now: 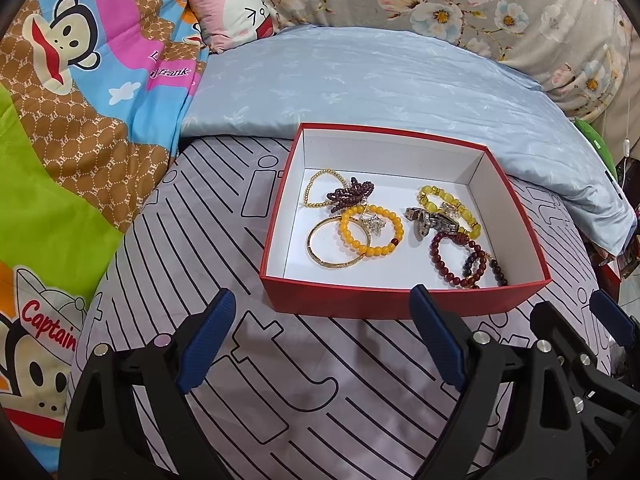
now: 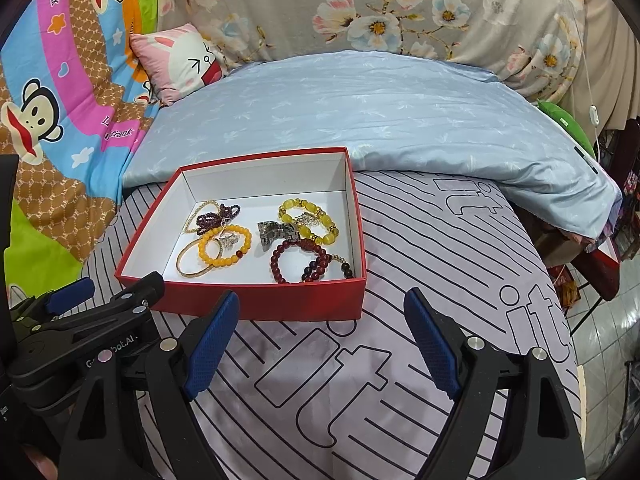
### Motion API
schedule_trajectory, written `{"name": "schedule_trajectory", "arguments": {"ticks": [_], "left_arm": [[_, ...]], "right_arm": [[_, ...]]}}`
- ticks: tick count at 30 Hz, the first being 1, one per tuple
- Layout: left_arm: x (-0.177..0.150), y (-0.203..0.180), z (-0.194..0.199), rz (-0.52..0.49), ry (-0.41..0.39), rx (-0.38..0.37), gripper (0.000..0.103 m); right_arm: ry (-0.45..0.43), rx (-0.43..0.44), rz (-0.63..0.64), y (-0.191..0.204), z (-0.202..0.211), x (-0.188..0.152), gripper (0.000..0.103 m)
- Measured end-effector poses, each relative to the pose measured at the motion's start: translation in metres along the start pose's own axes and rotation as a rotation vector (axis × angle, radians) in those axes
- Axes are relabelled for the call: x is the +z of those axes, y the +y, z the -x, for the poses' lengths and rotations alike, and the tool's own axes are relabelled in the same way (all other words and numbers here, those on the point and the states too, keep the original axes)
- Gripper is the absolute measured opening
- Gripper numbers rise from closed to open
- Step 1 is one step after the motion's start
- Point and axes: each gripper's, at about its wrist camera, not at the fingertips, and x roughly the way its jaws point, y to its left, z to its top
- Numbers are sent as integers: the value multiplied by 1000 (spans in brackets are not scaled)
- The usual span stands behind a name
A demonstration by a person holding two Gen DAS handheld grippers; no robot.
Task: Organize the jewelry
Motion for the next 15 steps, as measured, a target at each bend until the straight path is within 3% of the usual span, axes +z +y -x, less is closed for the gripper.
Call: {"name": "schedule_trajectory", "arguments": {"ticks": [15], "left_arm": [[-1, 0, 1, 0, -3, 14, 84]], "right_arm": [[-2, -6, 6, 0, 1, -4, 81]]}}
